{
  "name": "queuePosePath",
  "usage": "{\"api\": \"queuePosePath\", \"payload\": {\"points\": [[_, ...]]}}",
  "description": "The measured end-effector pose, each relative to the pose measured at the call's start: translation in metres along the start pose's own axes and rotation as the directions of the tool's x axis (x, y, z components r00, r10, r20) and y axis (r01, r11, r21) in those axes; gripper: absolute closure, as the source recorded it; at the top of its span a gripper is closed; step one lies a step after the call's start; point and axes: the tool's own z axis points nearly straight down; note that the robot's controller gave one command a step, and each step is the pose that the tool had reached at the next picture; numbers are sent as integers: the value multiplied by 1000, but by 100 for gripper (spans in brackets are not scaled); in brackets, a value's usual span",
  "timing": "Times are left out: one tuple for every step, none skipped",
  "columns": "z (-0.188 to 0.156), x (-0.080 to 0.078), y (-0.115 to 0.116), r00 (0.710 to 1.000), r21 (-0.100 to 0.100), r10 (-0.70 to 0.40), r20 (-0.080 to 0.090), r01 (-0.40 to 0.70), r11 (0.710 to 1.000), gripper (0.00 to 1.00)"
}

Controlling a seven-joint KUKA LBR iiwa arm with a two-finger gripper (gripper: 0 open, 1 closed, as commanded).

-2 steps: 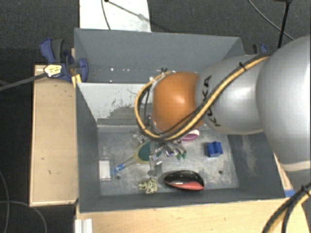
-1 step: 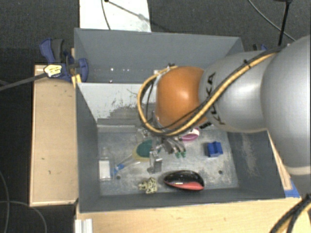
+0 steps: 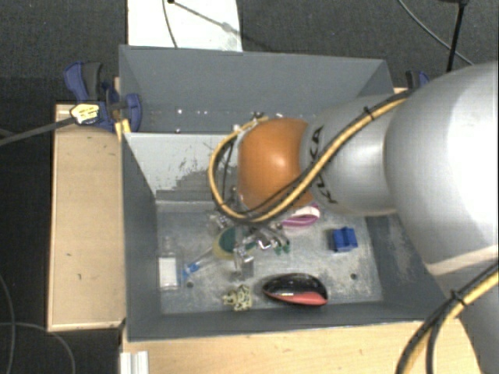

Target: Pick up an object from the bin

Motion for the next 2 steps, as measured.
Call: {"api": "queuePosePath", "payload": {"points": [[-2,13,-39,999,1,50,1,-50,999,0],[-2,13,-37,999,0,50,1,-50,999,100]]}}
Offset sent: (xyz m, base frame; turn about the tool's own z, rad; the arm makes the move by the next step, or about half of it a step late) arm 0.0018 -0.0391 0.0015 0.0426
